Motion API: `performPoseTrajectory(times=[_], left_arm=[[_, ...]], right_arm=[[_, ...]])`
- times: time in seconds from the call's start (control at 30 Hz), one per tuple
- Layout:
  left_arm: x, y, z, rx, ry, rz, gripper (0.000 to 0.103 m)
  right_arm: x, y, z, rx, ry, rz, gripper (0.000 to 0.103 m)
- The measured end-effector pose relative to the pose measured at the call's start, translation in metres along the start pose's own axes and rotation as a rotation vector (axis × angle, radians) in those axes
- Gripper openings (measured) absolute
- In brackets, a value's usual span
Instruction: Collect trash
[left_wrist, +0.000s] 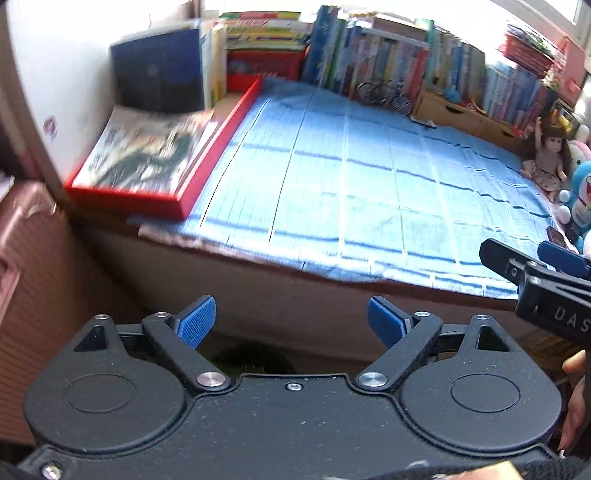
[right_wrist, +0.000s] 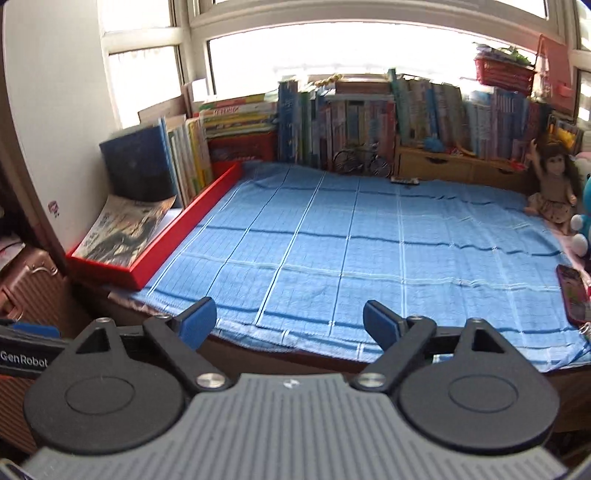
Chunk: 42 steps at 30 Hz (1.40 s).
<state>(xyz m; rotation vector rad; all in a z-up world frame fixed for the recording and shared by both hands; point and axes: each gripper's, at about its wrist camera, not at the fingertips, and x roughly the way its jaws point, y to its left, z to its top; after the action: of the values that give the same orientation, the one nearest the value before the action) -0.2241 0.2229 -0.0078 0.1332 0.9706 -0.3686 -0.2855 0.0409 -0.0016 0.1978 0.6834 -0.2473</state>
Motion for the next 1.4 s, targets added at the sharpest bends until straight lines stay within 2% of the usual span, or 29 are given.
performPoseTrajectory(times=[0.1, 0.33, 0.5, 0.63, 0.73, 0.87, 0.97, 1.1, 1.4], left_arm=[[0.001, -0.014, 0.02, 0.012, -0.018, 0.001, 0.089], [0.016, -0.039, 0.057, 0.018, -0.038, -0.034, 0.089], [0.029, -0.049, 0.073, 0.056, -0.048, -0.044, 0.089], [0.039, -0.057, 0.082, 0.078, -0.026, -0.073, 0.091], [0.048, -0.066, 0.088, 0.083, -0.025, -0.062, 0.092], [0.065, -0.081, 0.099, 0.041, -0.041, -0.038, 0.094], [0.079, -0.093, 0.109, 0.005, -0.022, -0.04, 0.094], [0.087, -0.105, 0.122, -0.015, -0.05, 0.0, 0.095], [0.108, -0.11, 0.137, -0.061, -0.035, 0.033, 0.096]], right_arm=[[0.002, -0.008, 0.011, -0.006, -0.017, 0.001, 0.1], [0.017, -0.026, 0.039, 0.011, -0.043, -0.013, 0.103], [0.024, -0.033, 0.045, 0.025, -0.052, -0.025, 0.103], [0.027, -0.038, 0.047, 0.057, -0.047, -0.057, 0.103], [0.033, -0.048, 0.046, 0.083, -0.04, -0.058, 0.103], [0.053, -0.068, 0.051, 0.072, -0.027, -0.022, 0.103], [0.069, -0.085, 0.062, 0.058, -0.014, 0.013, 0.103], [0.087, -0.103, 0.077, 0.025, 0.004, 0.04, 0.103], [0.117, -0.119, 0.087, 0.021, 0.026, 0.091, 0.103]])
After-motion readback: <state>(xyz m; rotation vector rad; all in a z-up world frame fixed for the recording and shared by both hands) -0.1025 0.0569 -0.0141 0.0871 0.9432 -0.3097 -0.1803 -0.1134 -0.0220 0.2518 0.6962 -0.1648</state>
